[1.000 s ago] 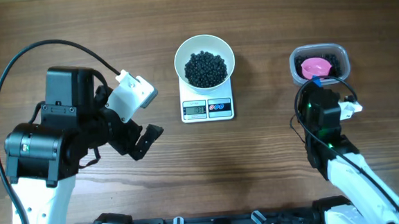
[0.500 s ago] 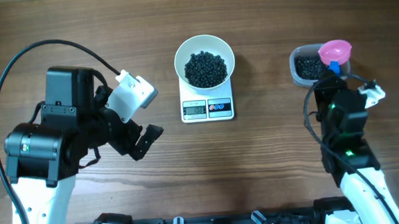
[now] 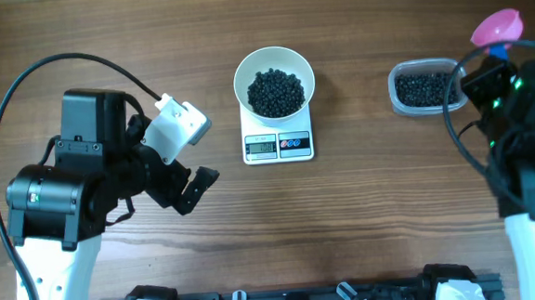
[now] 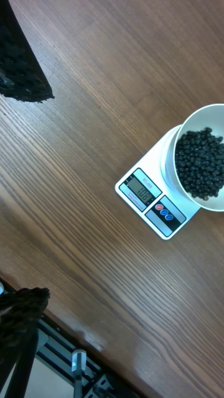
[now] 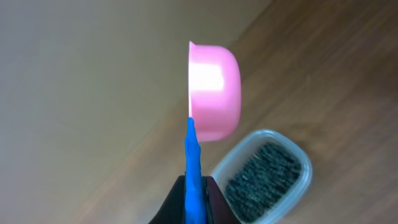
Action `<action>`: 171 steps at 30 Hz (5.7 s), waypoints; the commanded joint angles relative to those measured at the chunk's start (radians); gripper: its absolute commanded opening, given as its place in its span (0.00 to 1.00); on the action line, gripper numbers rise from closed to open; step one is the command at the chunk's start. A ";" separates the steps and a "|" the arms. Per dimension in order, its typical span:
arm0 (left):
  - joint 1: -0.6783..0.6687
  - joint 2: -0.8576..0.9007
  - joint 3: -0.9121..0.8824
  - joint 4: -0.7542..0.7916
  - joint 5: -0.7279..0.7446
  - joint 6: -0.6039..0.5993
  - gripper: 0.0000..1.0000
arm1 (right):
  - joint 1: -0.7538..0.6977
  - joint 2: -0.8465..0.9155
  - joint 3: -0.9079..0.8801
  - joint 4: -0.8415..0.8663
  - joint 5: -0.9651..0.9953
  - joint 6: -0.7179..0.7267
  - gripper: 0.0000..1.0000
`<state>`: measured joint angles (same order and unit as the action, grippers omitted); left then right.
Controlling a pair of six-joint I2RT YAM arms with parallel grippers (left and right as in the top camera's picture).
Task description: Scoop item into bowl and weigh 150g on scale
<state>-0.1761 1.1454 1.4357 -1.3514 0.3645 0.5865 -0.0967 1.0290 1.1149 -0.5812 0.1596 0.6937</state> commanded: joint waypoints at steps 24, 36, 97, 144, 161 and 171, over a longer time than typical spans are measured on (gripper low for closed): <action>0.007 -0.004 0.016 -0.001 0.012 0.011 1.00 | 0.045 0.568 0.437 -0.573 0.058 -0.688 0.05; 0.007 -0.004 0.016 -0.001 0.012 0.011 1.00 | 0.092 0.780 0.437 -0.532 0.199 -0.775 0.05; 0.007 -0.004 0.016 0.000 0.012 0.011 1.00 | -0.219 0.837 0.392 -0.546 -0.602 -0.815 0.04; 0.007 -0.004 0.016 -0.001 0.012 0.011 1.00 | -0.451 0.784 0.393 -0.676 -1.187 -0.930 0.04; 0.007 -0.003 0.016 0.000 0.012 0.011 1.00 | -0.131 0.669 0.393 -0.521 -1.186 -0.795 0.05; 0.007 -0.004 0.016 0.000 0.012 0.011 1.00 | 0.065 0.668 0.393 -0.387 -1.143 -0.800 0.05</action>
<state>-0.1761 1.1454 1.4357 -1.3514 0.3645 0.5865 -0.0921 1.7256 1.5112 -1.0149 -0.9848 -0.1047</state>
